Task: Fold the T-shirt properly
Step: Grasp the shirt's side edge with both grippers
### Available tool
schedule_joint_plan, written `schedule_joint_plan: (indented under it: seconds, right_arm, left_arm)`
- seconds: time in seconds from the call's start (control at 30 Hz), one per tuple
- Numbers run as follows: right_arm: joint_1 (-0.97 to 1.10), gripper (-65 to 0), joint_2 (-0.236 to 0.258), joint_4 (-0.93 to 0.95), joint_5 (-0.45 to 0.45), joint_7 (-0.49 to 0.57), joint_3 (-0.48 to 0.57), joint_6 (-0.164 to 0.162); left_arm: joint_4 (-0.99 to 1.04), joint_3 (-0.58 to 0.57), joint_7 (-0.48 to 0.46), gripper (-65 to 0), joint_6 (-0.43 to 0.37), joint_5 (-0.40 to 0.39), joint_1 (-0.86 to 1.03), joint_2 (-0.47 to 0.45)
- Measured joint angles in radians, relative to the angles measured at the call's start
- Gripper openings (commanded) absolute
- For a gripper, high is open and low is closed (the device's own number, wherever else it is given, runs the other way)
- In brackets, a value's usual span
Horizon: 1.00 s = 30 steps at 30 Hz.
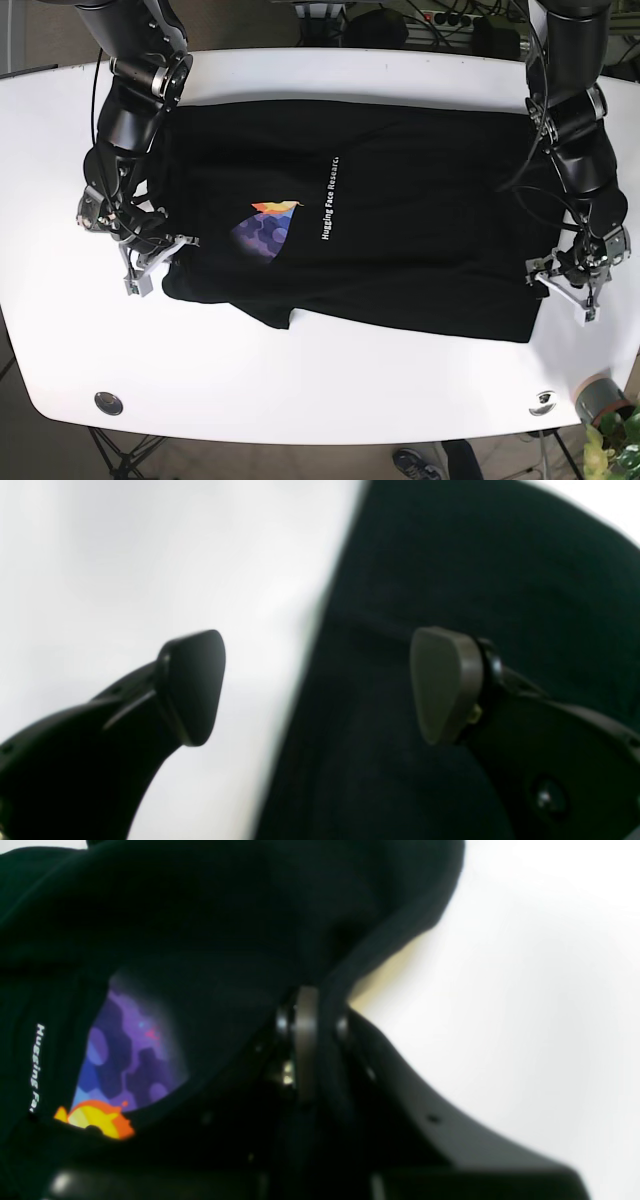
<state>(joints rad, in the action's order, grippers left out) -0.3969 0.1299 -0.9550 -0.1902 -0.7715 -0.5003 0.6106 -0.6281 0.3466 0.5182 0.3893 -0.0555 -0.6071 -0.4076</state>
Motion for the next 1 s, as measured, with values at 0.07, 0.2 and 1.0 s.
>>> schedule_joint_plan:
  seconds: [0.07,0.2,1.0]
  right_arm:
    - [0.0,-62.6,0.001,0.0,-0.003,0.0,0.0,0.0]
    - [0.0,-62.6,-0.002,0.0,-0.008,-0.007,0.0,0.0]
    - [0.0,-62.6,-0.002,0.0,-0.013,-0.01,-0.004,0.0]
  left_arm:
    - [0.055,-0.014,-0.056,-9.9,0.0,-0.006,-0.011,-0.001]
    - [0.154,-0.022,-0.103,-9.9,-0.001,0.0,-0.024,-0.005]
    - [0.202,-0.022,-0.142,-11.7,0.106,-0.001,-0.041,0.03]
